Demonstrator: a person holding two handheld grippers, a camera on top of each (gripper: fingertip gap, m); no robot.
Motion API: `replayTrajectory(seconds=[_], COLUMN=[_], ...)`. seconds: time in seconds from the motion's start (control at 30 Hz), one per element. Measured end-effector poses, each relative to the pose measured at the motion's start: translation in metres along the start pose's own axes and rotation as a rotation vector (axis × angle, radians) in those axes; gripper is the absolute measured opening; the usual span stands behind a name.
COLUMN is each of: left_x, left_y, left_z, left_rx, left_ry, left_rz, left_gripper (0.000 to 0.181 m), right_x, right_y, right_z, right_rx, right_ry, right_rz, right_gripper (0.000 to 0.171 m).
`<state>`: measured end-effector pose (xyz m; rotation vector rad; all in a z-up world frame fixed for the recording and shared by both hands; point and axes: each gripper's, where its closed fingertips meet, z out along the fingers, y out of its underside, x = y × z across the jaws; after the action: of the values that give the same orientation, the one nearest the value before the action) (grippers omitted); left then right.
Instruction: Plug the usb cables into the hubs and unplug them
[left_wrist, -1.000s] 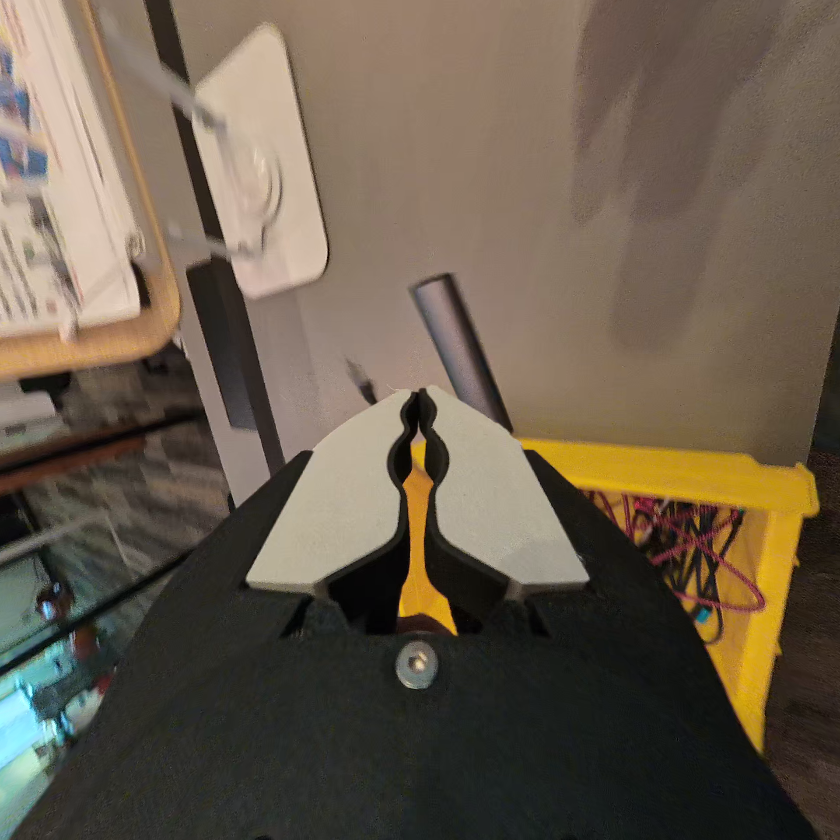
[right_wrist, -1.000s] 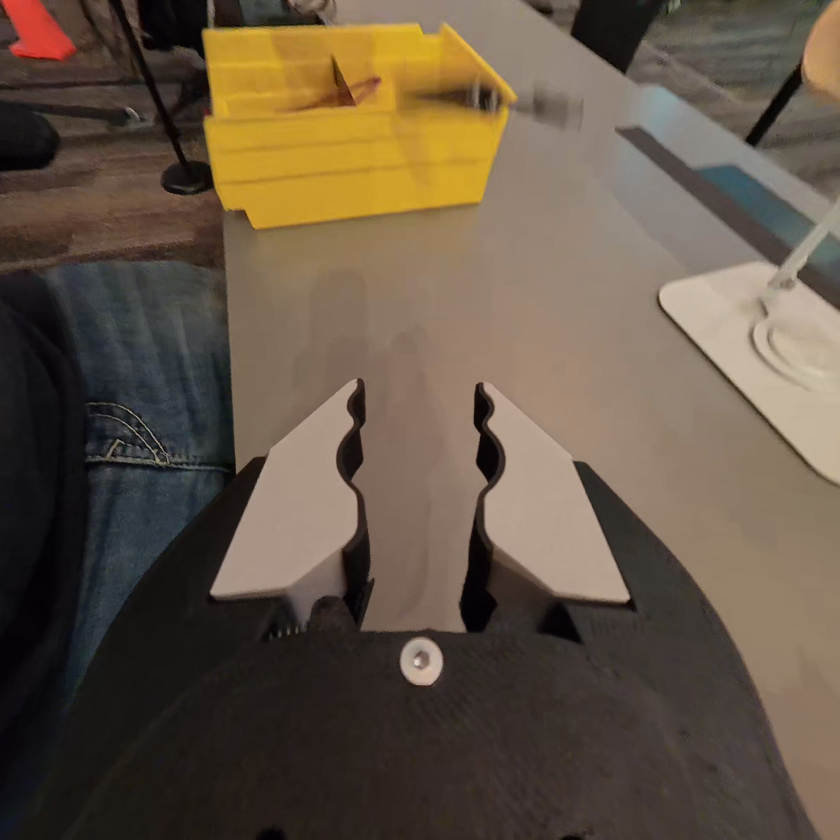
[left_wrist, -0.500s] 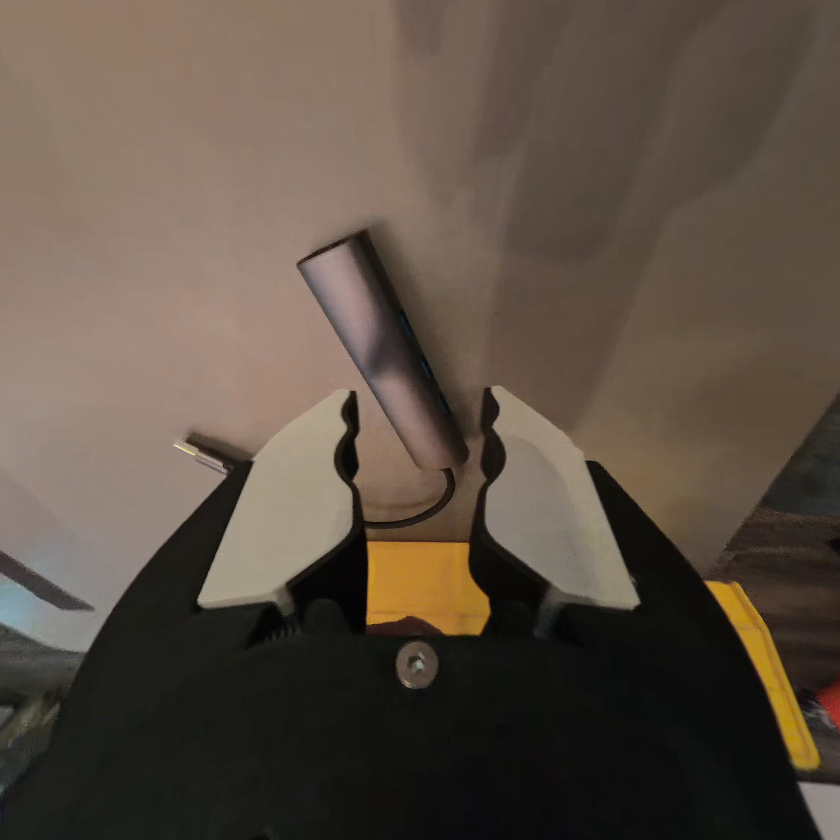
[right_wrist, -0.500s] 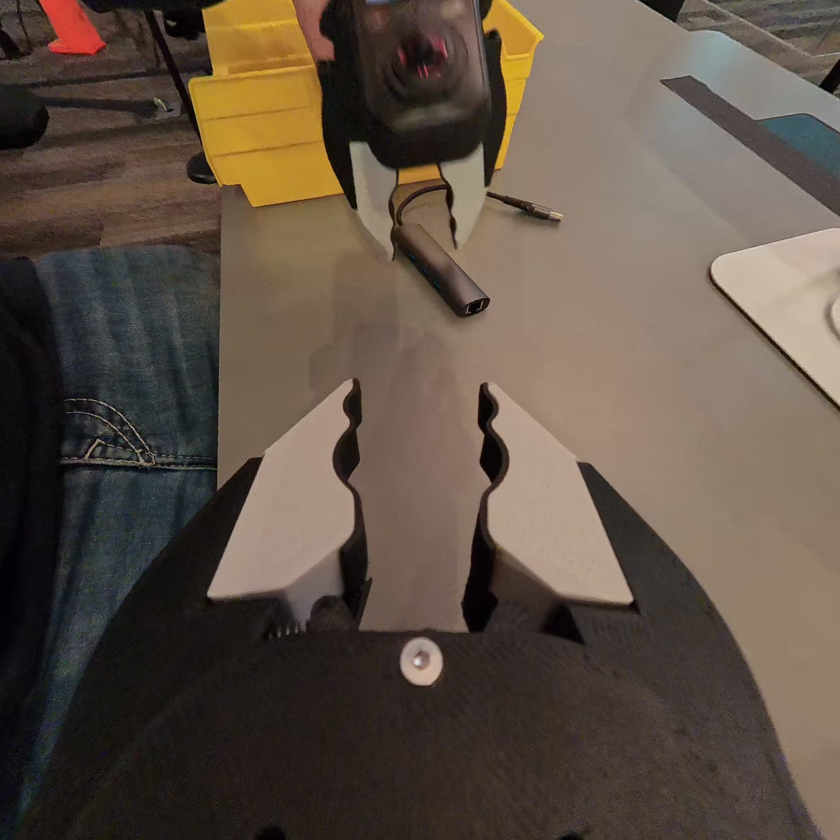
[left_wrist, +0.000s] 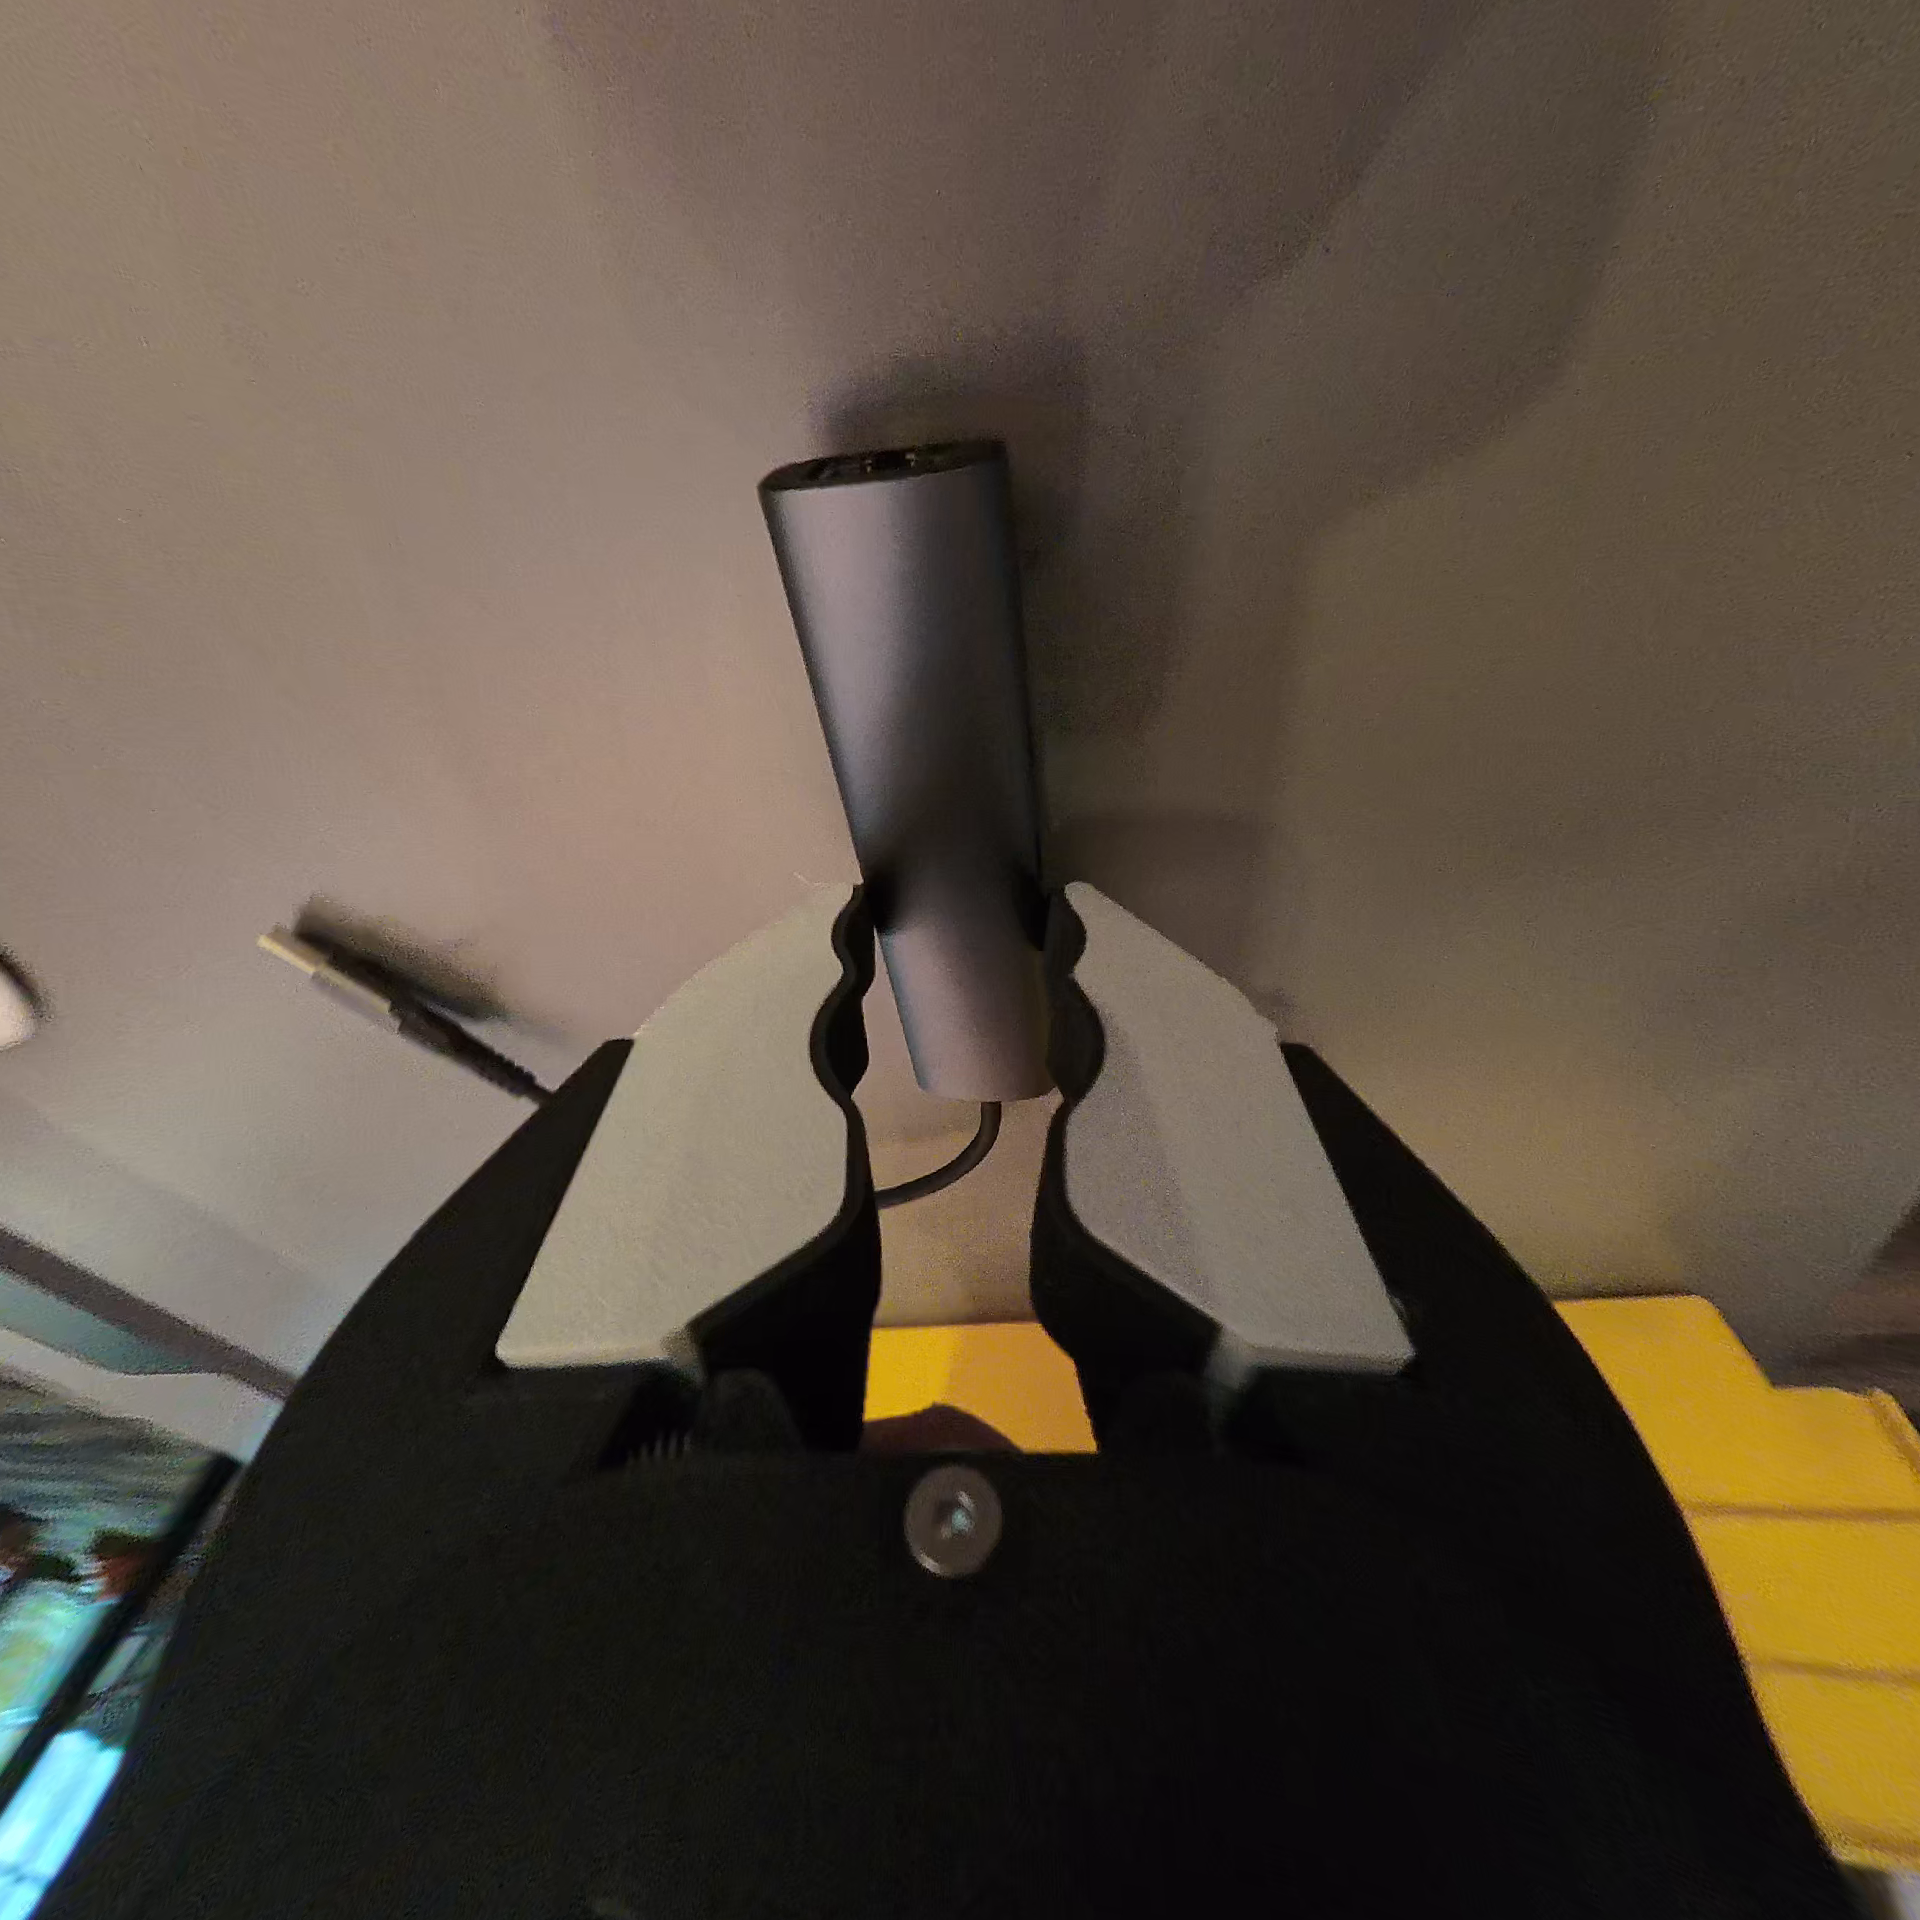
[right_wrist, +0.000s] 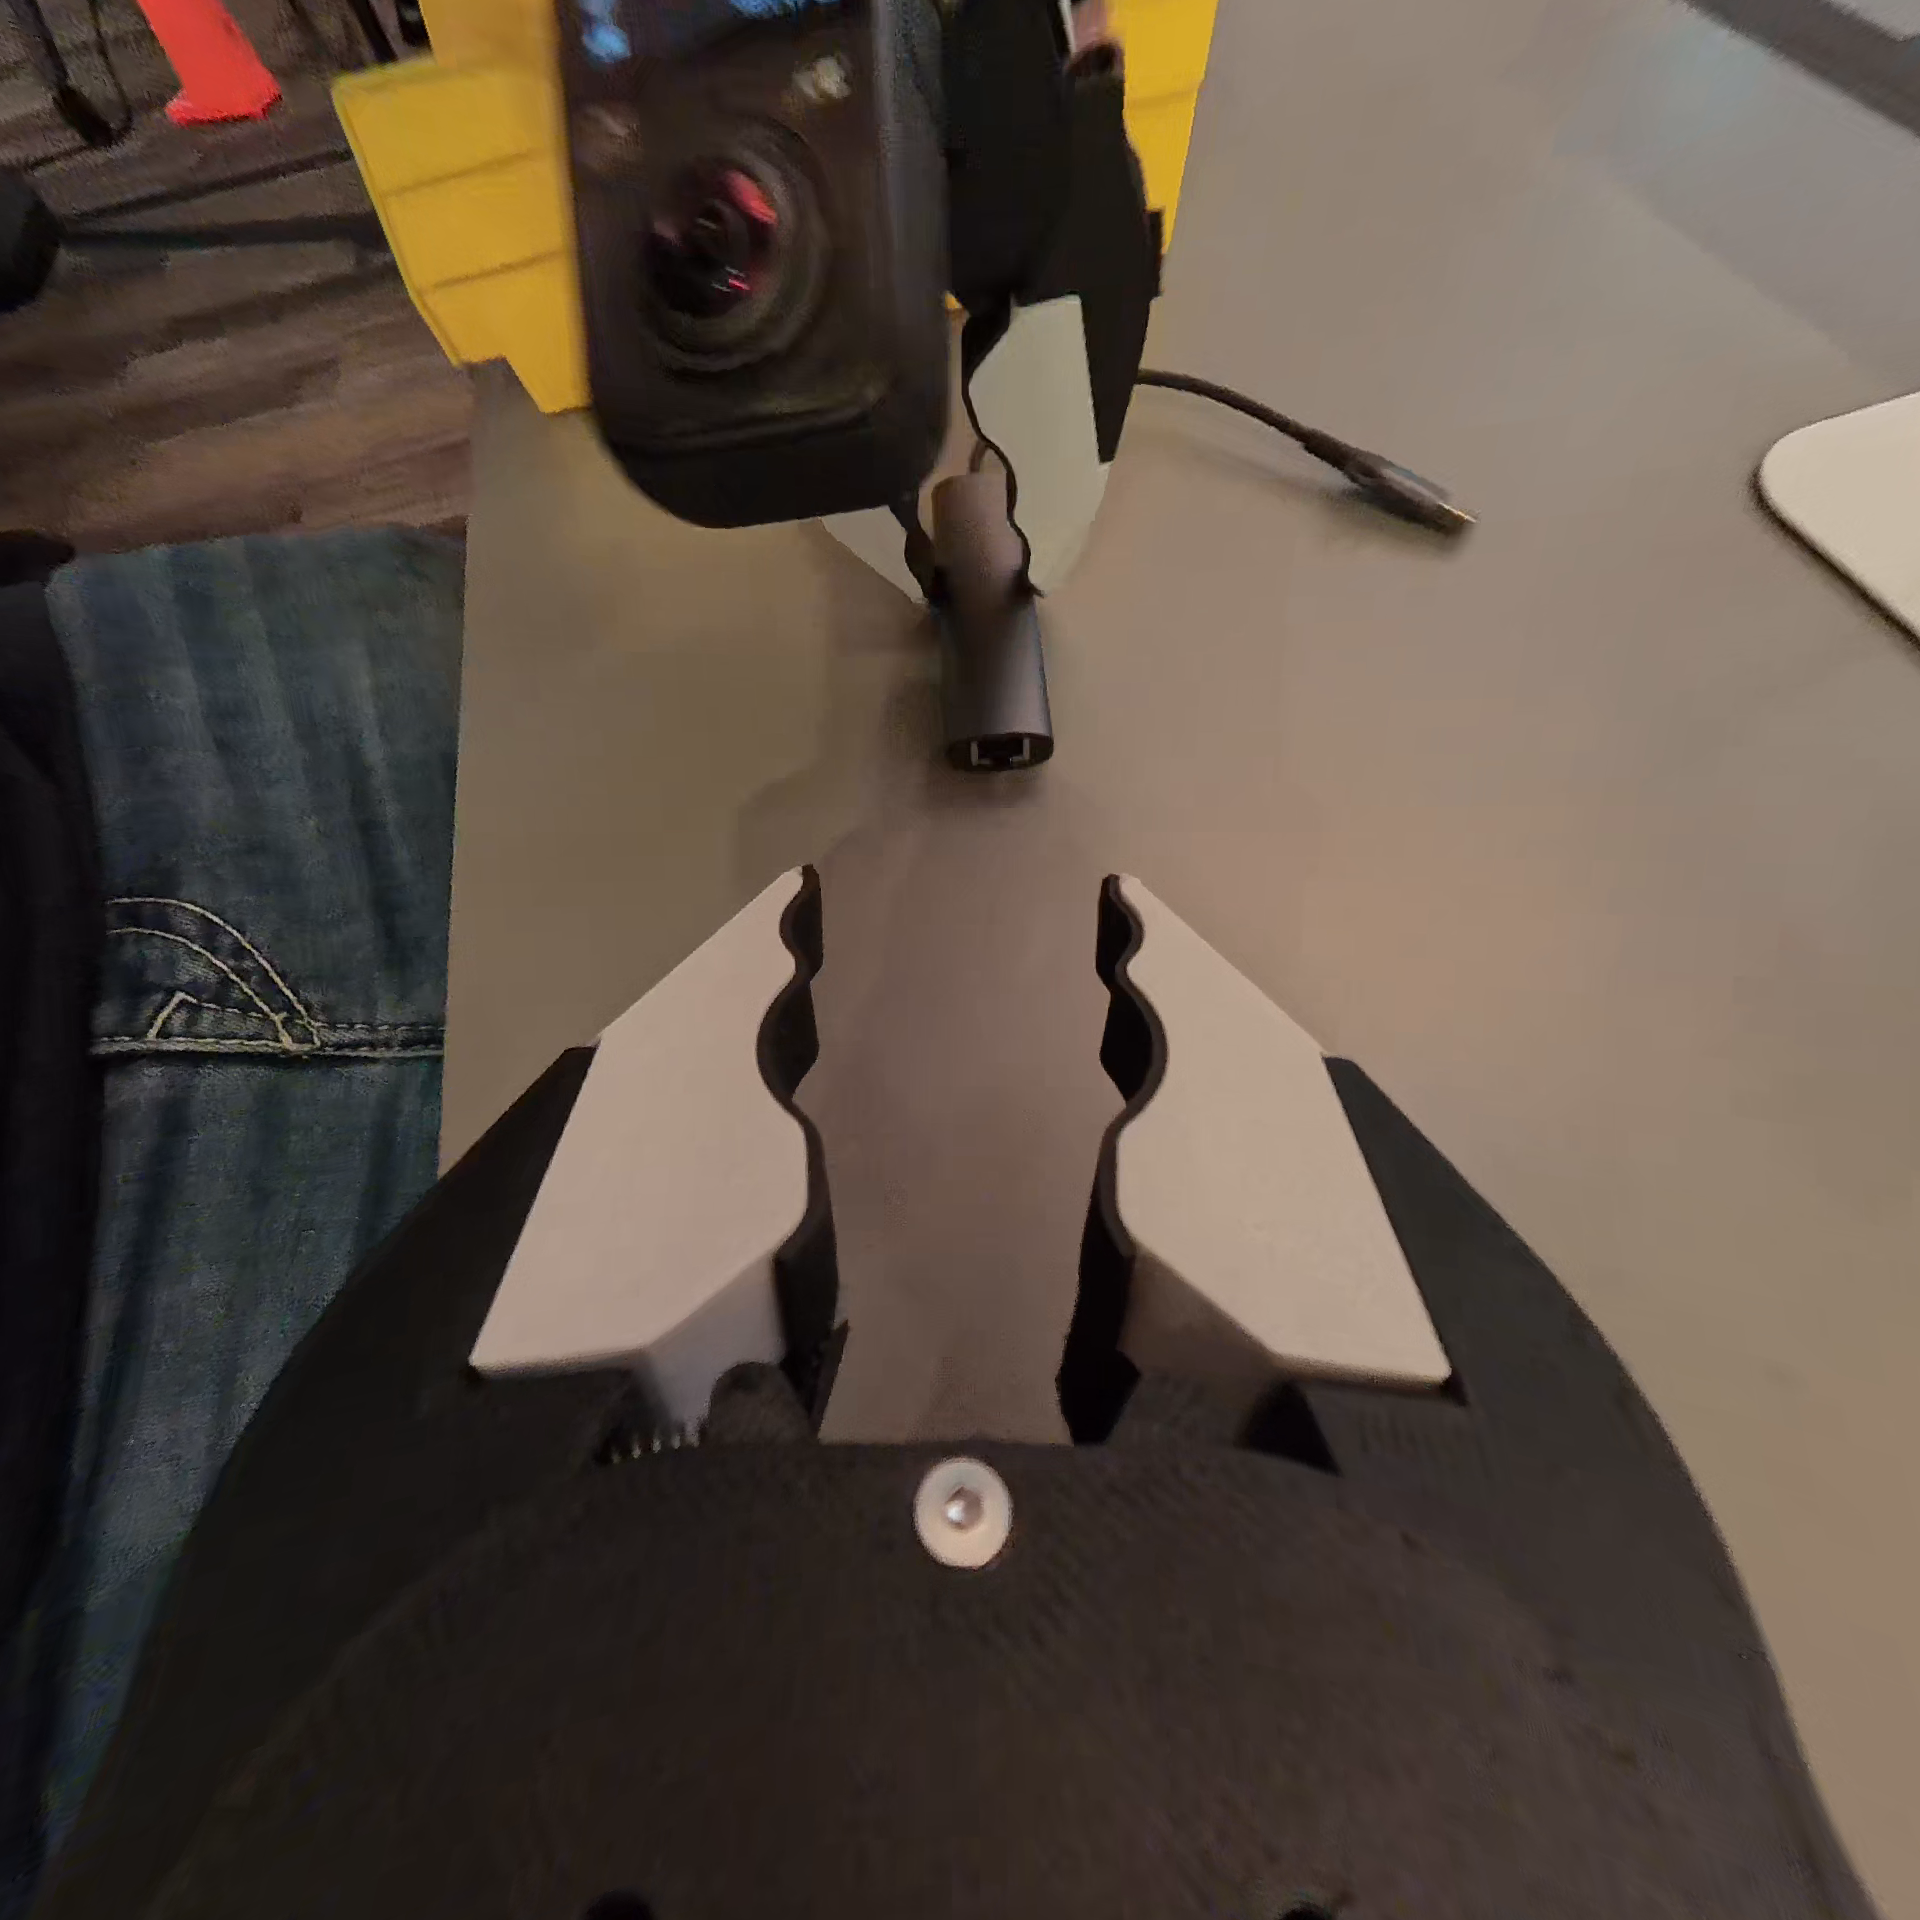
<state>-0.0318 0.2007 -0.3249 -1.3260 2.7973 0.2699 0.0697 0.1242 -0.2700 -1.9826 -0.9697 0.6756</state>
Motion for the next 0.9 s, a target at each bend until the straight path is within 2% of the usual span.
replayTrajectory(seconds=[0.1,0.27,0.33,0.53,0.7,0.77,0.9], left_x=[-0.013,-0.022,-0.023,-0.029,-0.043,-0.051,-0.054], left_y=[-0.027,-0.067,-0.075,-0.077,-0.073,-0.061,-0.047], left_z=[-0.013,-0.037,-0.042,-0.050,-0.069,-0.077,-0.099], left_rx=[0.041,0.137,0.151,0.104,0.137,0.130,0.260], left_ry=[-0.085,-0.170,-0.213,-0.327,-0.436,-0.503,-0.573], left_rz=[0.081,0.139,0.181,0.218,0.072,-0.006,-0.304], left_gripper=[0.031,0.030,0.031,0.032,0.030,0.046,0.048], right_x=[-0.001,-0.002,0.001,0.001,0.013,0.017,0.024], right_y=[0.007,0.002,0.001,-0.004,-0.016,-0.018,-0.033], right_z=[0.015,0.028,0.028,0.020,0.008,0.002,-0.017], right_rx=[-0.021,0.006,0.009,0.062,0.209,0.238,0.383], right_ry=[-0.034,-0.058,-0.061,-0.149,-0.153,-0.142,-0.134], right_rz=[0.021,0.052,0.085,0.239,0.341,0.354,0.412], right_gripper=[0.055,0.050,0.035,0.033,0.030,0.029,0.028])
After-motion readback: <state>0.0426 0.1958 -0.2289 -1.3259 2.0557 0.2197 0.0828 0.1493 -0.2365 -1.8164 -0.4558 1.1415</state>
